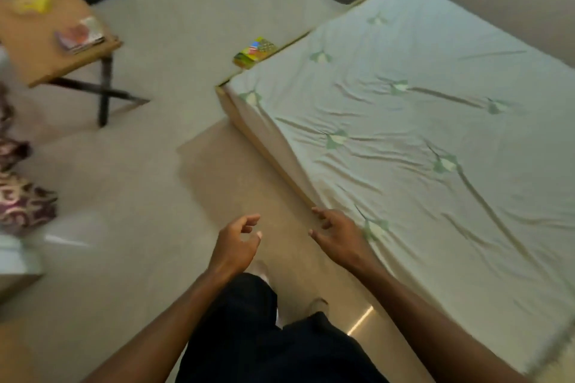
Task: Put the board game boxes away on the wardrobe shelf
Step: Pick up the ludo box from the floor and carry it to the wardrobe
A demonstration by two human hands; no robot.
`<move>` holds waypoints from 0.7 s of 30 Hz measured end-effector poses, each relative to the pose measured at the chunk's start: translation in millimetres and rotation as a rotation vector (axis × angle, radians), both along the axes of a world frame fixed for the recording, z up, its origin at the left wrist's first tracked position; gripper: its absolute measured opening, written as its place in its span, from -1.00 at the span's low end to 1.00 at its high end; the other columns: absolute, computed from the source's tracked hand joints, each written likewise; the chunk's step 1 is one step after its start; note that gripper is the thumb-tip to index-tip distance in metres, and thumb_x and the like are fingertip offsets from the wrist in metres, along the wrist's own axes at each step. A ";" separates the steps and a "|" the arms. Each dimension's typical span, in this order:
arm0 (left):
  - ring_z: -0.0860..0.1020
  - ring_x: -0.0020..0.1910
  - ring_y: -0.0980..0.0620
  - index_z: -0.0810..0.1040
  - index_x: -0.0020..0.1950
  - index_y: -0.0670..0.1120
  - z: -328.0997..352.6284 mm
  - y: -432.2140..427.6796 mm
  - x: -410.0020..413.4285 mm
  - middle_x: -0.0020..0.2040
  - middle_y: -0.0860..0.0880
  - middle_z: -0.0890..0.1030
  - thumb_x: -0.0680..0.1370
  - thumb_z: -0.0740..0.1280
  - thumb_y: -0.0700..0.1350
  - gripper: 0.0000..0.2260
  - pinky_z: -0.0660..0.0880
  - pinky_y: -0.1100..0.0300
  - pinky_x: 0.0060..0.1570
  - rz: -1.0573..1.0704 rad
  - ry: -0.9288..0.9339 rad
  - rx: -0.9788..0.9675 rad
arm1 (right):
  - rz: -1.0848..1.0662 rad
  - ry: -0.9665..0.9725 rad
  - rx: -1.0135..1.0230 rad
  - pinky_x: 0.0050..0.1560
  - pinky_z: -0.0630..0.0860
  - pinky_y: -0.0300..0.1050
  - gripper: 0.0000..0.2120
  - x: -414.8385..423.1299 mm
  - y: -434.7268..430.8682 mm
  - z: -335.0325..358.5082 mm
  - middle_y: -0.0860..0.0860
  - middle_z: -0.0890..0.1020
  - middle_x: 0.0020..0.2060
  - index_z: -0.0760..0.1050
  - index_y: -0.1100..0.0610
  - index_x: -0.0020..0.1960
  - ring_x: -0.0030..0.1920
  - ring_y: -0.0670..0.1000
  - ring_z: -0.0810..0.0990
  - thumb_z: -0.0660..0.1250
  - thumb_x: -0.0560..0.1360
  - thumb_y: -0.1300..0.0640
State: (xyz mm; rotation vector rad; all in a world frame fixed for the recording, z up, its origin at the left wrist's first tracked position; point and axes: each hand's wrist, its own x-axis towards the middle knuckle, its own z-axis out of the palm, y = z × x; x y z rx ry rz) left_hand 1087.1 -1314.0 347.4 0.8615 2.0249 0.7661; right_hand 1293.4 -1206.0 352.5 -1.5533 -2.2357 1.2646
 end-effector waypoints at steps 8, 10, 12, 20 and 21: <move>0.56 0.05 0.10 0.55 0.23 -0.01 -6.7 76.0 -171.1 0.09 0.06 0.60 0.53 0.35 -0.15 -0.72 0.48 0.25 0.02 0.304 -0.008 0.033 | 0.242 0.042 -0.013 0.02 0.54 -0.16 -0.63 -200.5 119.3 -8.5 -0.08 0.58 0.06 0.52 -0.05 0.27 -0.05 -0.11 0.57 0.42 0.46 0.07; 0.56 0.03 0.11 0.56 0.22 -0.01 -3.8 101.0 -225.6 0.08 0.07 0.61 0.52 0.36 -0.15 -0.73 0.46 0.29 -0.02 0.323 -0.013 0.049 | 0.259 0.056 -0.001 0.00 0.52 -0.18 -0.64 -258.5 149.0 -5.7 -0.09 0.56 0.03 0.53 -0.02 0.26 -0.07 -0.11 0.57 0.42 0.46 0.08; 0.57 0.02 0.14 0.57 0.21 0.00 1.9 128.1 -277.5 0.06 0.08 0.61 0.51 0.37 -0.14 -0.73 0.44 0.34 -0.05 0.345 -0.005 0.073 | 0.284 0.077 0.006 -0.01 0.54 -0.14 -0.65 -315.7 179.6 -2.3 -0.10 0.55 0.00 0.54 0.00 0.24 -0.09 -0.09 0.59 0.43 0.45 0.09; 0.59 -0.02 0.16 0.59 0.16 -0.01 9.7 239.1 -459.6 0.03 0.09 0.63 0.49 0.37 -0.18 -0.74 0.44 0.41 -0.09 0.432 -0.018 0.132 | 0.306 0.112 0.005 -0.02 0.52 -0.21 -0.61 -515.0 300.5 1.3 -0.13 0.58 0.01 0.53 -0.03 0.25 -0.06 -0.09 0.60 0.43 0.44 0.08; 0.59 -0.02 0.16 0.59 0.17 -0.02 8.4 253.5 -479.3 0.03 0.09 0.63 0.49 0.37 -0.18 -0.74 0.43 0.42 -0.10 0.429 -0.011 0.132 | 0.313 0.112 0.004 0.00 0.54 -0.18 -0.61 -534.9 315.9 -1.9 -0.15 0.58 0.01 0.52 -0.06 0.26 -0.05 -0.12 0.60 0.42 0.43 0.05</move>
